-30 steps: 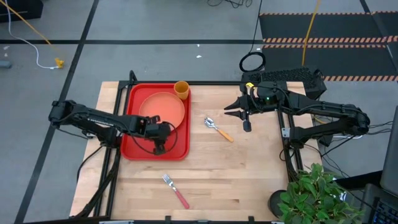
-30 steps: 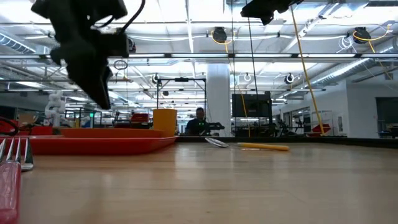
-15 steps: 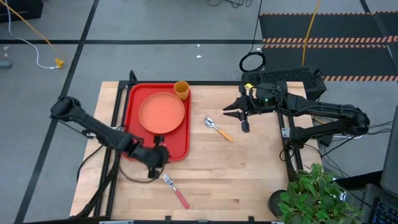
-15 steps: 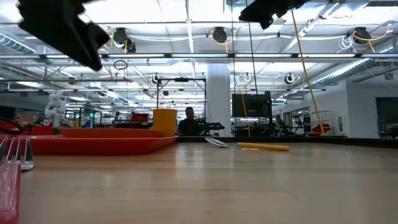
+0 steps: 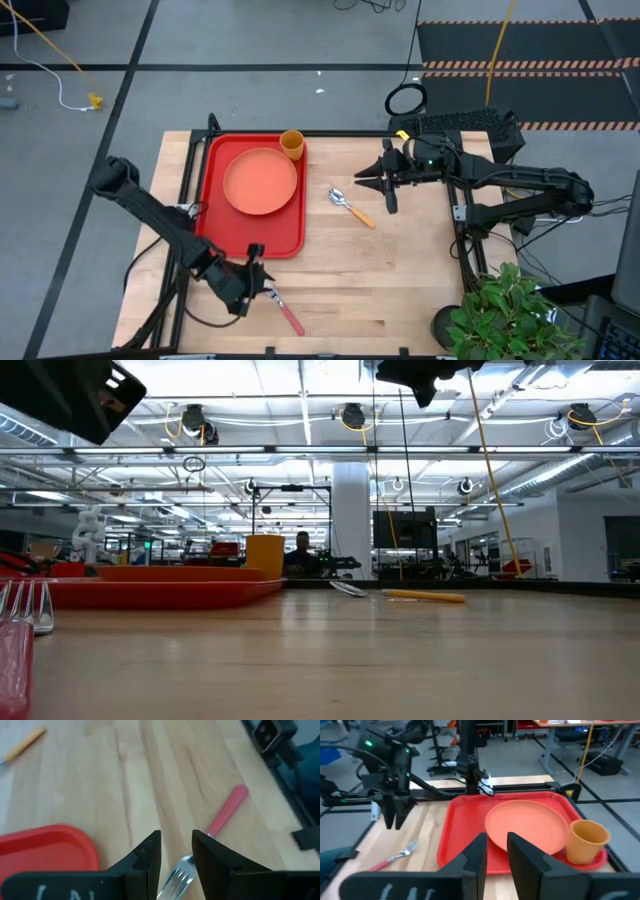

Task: Pick and place plate/cup/fork/spoon on tray
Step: Put the pink fork on the red serving tray at the bottom of the orange plate

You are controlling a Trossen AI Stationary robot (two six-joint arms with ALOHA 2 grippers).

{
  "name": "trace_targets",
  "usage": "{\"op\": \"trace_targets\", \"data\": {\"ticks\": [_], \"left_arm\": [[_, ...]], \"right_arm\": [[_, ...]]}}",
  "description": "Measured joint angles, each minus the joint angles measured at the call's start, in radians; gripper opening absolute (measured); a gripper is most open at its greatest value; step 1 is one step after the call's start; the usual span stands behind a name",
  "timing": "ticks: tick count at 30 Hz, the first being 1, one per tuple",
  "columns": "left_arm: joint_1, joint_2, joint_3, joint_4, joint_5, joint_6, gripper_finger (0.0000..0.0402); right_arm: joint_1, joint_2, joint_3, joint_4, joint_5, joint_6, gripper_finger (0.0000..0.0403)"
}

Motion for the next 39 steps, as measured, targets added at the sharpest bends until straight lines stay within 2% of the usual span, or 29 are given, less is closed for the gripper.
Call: {"op": "trace_targets", "data": {"ticks": [8,19,24,29,39], "left_arm": [[-0.054,0.123,0.087,-0.002,-0.001,0.005,0.0113],[-0.078,0.339,0.297,-0.149,0.000,0.086,0.0113],[-0.077,0.392,0.357,-0.208,0.023,0.145,0.0114],[-0.077,0.395,0.362,-0.273,0.027,0.132,0.0116],[-0.067,0.395,0.357,-0.291,0.022,0.174,0.0204]], "right_arm": [[0.039,0.005,0.000,0.049,0.000,0.006,0.0066],[0.041,0.022,0.000,0.034,0.002,0.014,0.0066],[0.041,0.035,0.000,0.034,0.001,0.035,0.0066],[0.042,0.051,0.000,0.036,0.001,0.037,0.0066],[0.042,0.079,0.000,0.041,0.001,0.037,0.0066]]}}
